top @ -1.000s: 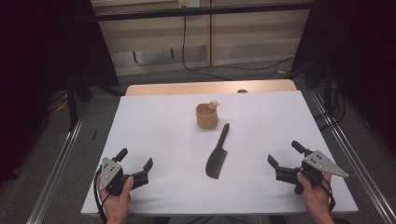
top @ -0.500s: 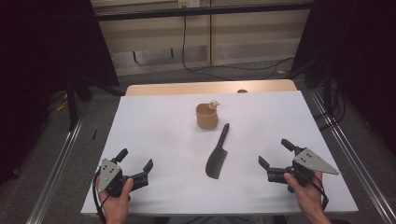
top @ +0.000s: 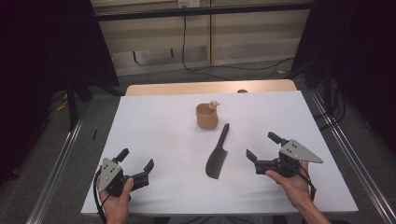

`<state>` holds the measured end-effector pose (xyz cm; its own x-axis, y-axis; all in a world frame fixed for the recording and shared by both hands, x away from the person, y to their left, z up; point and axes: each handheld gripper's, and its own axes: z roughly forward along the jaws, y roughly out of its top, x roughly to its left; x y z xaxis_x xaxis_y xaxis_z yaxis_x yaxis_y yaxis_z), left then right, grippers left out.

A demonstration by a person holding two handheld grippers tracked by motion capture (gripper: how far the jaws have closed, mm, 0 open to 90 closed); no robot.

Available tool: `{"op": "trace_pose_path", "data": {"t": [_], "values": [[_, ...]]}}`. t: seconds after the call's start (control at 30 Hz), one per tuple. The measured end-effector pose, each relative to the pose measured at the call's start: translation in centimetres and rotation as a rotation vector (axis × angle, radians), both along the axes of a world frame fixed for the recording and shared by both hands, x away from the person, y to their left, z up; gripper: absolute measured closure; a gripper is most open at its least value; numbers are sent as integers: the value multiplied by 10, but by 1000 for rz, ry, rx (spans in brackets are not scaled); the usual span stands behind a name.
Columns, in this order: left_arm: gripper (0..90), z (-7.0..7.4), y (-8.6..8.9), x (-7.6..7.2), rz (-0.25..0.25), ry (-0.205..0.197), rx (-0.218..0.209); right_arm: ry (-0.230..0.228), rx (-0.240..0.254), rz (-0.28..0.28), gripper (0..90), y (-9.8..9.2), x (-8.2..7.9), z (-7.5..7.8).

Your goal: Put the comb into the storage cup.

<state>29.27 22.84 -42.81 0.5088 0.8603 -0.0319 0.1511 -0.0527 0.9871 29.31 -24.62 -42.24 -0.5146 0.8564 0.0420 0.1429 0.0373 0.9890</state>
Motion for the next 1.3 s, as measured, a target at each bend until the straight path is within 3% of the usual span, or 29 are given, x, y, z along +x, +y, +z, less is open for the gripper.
{"op": "trace_pose_path", "data": {"t": [0.43, 0.53, 0.6, 0.97, 1.3], "values": [[28, -1, -2, 2, -11, 7, 12, 10, 3, 30, 44, 13, 15, -1], [28, 0, -2, 1, -7, -3, 33, 7, -1, 34, 46, 15, 20, 0], [28, 0, -3, 2, -11, -1, 15, 9, 0, 42, 56, 20, 28, 1], [28, 0, -2, 3, -20, 1, 17, 13, -17, 45, 98, 32, 49, 5], [28, 0, -3, 3, -25, -2, 19, 20, -26, 39, 226, 40, 70, 2]]}}
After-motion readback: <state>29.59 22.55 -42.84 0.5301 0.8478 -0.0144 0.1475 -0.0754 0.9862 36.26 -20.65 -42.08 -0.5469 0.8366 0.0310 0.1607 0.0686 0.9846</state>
